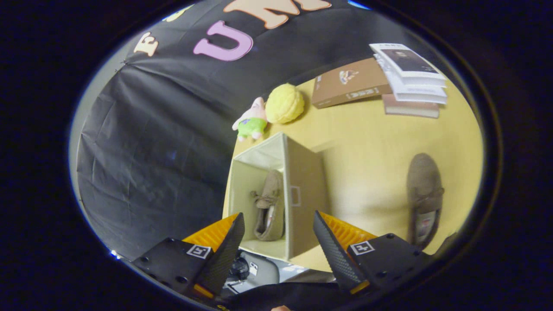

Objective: Open the storage box then place both shoes into the box .Put the left shoe in first, then the right shoe, with the right side of both shoes facing outward in a uniform manner.

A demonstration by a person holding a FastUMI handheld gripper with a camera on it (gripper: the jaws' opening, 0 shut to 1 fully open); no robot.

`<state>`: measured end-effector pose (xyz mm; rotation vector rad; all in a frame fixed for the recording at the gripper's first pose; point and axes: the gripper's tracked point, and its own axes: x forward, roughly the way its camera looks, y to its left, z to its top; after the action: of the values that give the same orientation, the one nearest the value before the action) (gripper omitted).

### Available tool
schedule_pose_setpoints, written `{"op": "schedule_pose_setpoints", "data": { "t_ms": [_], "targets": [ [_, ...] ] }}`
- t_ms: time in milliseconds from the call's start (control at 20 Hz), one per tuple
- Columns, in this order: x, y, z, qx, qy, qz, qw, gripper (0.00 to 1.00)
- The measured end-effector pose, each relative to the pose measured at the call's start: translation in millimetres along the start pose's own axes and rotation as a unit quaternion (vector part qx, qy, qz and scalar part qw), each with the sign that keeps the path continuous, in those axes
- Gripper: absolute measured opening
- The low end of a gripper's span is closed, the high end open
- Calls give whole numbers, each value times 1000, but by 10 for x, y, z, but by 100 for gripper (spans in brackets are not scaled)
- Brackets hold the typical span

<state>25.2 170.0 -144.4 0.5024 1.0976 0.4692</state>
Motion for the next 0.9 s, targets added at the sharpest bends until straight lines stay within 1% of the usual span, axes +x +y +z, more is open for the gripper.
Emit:
{"op": "schedule_pose_setpoints", "data": {
  "t_ms": [250,350,450,600,750,900],
  "targets": [
    [-434,-871,12,-14,-8,-91,996,100],
    [-513,-1254,-40,-38,-6,-134,990,100],
    [-556,-1652,-163,-67,9,-180,981,100],
    [-530,-2099,-351,-91,38,-220,971,100],
    [-422,-2404,-470,-95,59,-240,964,99],
    [-317,-2604,-568,-98,84,-249,960,77]
  ]
}}
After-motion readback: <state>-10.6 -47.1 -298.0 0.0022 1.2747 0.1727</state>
